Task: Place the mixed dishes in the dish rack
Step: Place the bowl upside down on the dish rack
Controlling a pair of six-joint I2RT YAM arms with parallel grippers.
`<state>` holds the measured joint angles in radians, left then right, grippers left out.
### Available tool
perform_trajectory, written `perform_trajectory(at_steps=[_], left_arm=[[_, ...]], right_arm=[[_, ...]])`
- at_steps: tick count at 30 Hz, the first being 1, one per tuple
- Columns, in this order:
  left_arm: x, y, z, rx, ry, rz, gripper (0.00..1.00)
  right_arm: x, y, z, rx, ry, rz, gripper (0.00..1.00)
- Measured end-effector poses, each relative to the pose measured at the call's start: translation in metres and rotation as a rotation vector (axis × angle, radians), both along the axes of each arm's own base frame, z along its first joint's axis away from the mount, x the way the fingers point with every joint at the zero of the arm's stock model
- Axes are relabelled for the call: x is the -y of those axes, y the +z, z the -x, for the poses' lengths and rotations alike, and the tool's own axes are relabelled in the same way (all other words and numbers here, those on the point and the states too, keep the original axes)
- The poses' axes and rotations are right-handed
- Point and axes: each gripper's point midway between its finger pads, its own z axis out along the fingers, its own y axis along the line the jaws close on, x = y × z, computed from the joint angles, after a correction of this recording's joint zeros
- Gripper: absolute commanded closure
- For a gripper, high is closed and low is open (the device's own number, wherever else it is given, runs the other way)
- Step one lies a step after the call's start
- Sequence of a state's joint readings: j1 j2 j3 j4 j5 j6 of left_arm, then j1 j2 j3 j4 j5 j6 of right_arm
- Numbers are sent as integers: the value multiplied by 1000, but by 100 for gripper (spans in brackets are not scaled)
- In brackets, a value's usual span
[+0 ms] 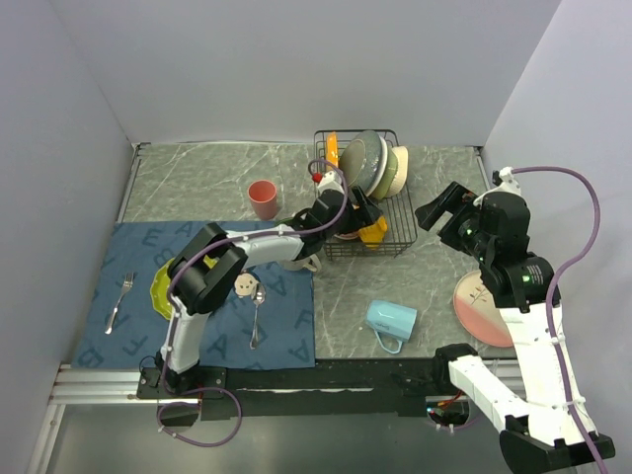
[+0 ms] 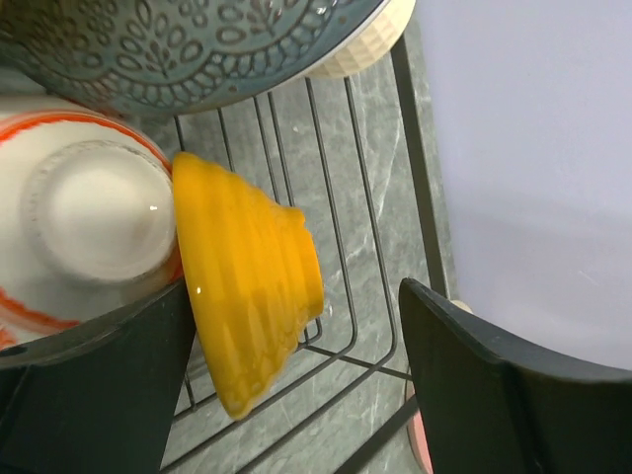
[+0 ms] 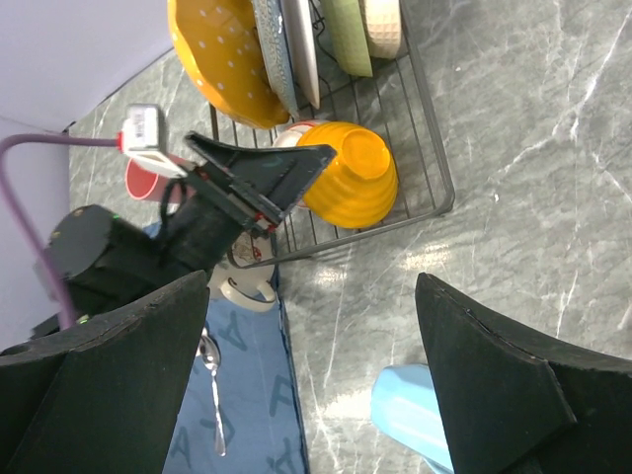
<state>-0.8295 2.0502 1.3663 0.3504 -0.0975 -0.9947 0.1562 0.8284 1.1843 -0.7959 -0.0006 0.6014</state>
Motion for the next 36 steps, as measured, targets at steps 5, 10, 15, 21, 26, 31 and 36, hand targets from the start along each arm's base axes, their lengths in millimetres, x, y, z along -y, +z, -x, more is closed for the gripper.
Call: perform_trajectory(at_steps=[5, 10, 15, 21, 26, 31, 36], left_arm=[[-9, 13, 4, 17, 42, -50, 14], [-15, 10, 9, 11, 61, -103, 14], [-23, -2, 11, -10, 80, -162, 18], [-21, 2, 11, -13, 69, -175, 23], [-16, 13, 9, 1, 59, -149, 30], [-18, 10, 10, -4, 66, -161, 38], [-22, 7, 8, -4, 82, -181, 53]], right_arm=[[0, 0, 0, 2, -1, -2, 7], [0, 0, -1, 3, -2, -4, 7], [0, -4, -1, -4, -1, -3, 7], [0, -3, -2, -3, -2, -3, 7], [0, -3, -1, 0, -2, -3, 8], [-2, -8, -4, -9, 7, -6, 8], [-11, -26, -16, -61, 39, -16, 8]])
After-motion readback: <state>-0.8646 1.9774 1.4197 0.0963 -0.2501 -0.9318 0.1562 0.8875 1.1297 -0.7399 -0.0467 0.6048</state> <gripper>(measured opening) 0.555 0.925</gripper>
